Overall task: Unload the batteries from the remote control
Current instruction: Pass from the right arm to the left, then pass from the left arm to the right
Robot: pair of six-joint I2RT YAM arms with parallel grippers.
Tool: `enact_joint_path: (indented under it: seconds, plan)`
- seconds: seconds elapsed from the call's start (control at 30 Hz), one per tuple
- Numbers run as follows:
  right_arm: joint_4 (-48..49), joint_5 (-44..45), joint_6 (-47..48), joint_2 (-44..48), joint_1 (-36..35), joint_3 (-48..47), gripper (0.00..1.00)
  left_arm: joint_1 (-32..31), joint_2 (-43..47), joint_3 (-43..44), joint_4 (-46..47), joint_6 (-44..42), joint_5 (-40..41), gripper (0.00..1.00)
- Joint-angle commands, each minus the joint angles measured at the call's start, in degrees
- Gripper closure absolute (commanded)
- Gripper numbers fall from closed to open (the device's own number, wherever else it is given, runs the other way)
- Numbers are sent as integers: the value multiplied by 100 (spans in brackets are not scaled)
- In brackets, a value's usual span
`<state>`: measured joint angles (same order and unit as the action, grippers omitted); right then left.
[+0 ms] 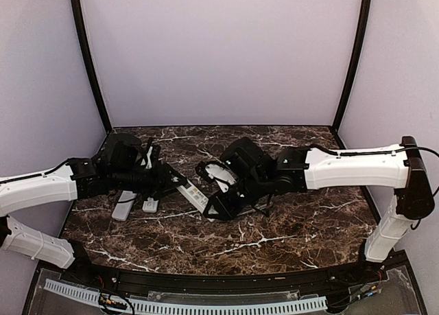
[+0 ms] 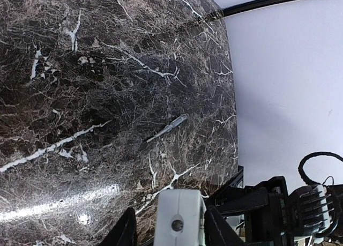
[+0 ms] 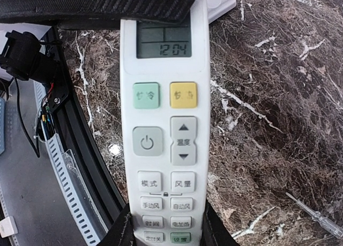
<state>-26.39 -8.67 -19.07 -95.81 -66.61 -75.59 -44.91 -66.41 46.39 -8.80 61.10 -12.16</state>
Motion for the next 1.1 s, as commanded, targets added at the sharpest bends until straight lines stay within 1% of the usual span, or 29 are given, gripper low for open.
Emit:
enact_joint_path:
  seconds: [0.0, 0.17, 0.27, 0.3, 0.37, 0.4, 0.43, 0.5, 0.57, 0.6, 0.7, 0.77, 0.93, 1.07]
  plan:
    - [22, 124, 144, -75, -84, -245, 83, -18, 118, -117, 99, 83, -44, 63]
    - [-38, 177, 180, -126, -102, -304, 82, -18, 138, -152, 64, 120, -4, 79]
    - [-38, 212, 200, -136, -120, -333, 80, -16, 148, -175, 67, 158, 17, 82]
    - [-43, 242, 195, -135, -128, -340, 78, -17, 152, -190, 70, 181, 28, 85]
    - [-69, 305, 186, -148, -125, -365, 69, -14, 174, -210, 78, 227, 63, 89]
    - [-80, 323, 178, -146, -130, -375, 63, -17, 186, -214, 84, 240, 78, 90]
    - [-98, 360, 169, -144, -134, -389, 50, -18, 197, -228, 86, 270, 84, 92]
    - [-121, 482, 135, -132, -157, -422, 31, -18, 233, -265, 96, 337, 137, 94]
    - [-144, 688, 123, -107, -216, -470, 21, -18, 267, -316, 85, 420, 219, 96]
    - [-164, 808, 115, -105, -264, -498, 18, -18, 275, -339, 59, 488, 281, 97]
    - [-259, 1328, 118, -176, -427, -657, 18, -18, 272, -358, 1, 633, 368, 99]
    - [-410, 1669, 95, -341, -548, -826, 19, -18, 255, -354, -41, 730, 418, 100]
    - [-781, 2471, -102, -787, -806, -1294, 29, -18, 211, -253, -496, 1236, 596, 100]
    - [-1013, 3022, -254, -1123, -937, -1581, 35, -18, 137, -133, -933, 1641, 602, 100]
